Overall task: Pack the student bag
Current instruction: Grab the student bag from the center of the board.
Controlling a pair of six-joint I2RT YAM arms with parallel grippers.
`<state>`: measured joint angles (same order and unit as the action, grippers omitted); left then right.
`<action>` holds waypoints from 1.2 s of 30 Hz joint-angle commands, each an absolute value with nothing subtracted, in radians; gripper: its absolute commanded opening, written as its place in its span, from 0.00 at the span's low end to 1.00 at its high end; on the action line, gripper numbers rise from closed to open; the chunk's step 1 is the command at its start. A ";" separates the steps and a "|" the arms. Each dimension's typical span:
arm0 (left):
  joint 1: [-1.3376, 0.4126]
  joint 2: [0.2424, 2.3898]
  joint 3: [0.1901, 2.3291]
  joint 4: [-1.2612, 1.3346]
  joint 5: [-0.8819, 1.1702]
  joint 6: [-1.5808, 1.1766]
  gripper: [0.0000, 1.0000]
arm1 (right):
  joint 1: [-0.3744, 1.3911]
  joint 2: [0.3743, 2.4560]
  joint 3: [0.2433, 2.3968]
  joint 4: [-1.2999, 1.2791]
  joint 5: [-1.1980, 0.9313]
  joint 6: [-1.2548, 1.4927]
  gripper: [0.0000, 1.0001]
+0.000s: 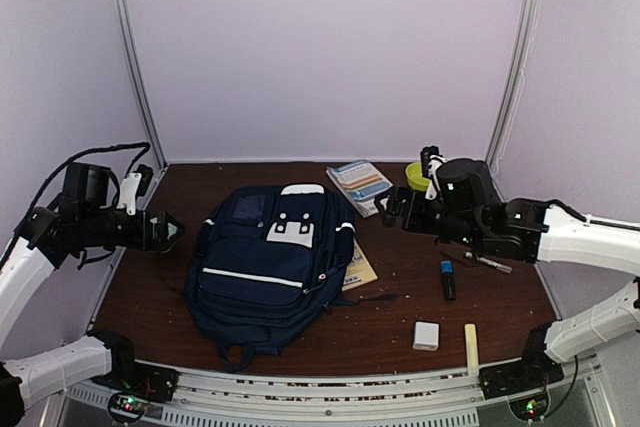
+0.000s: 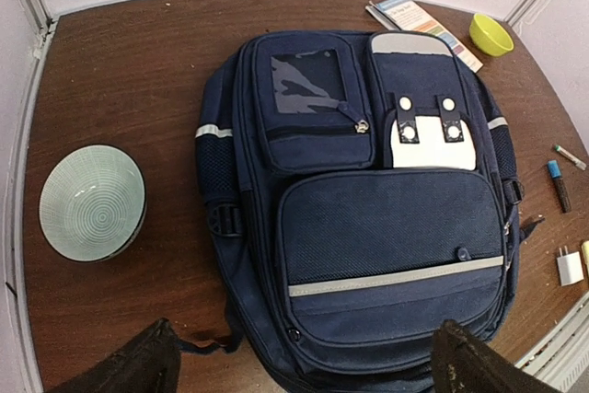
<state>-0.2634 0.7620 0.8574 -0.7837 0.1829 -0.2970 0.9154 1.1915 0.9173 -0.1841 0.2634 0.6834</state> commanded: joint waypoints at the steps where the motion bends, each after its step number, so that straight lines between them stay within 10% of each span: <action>1: -0.286 0.775 0.852 -0.743 0.176 -0.290 0.98 | 0.972 1.290 0.990 -0.104 0.186 0.640 1.00; 36: -1.119 1.315 0.917 -0.432 -0.172 -0.068 0.97 | 1.046 1.403 0.801 0.019 0.238 0.848 0.98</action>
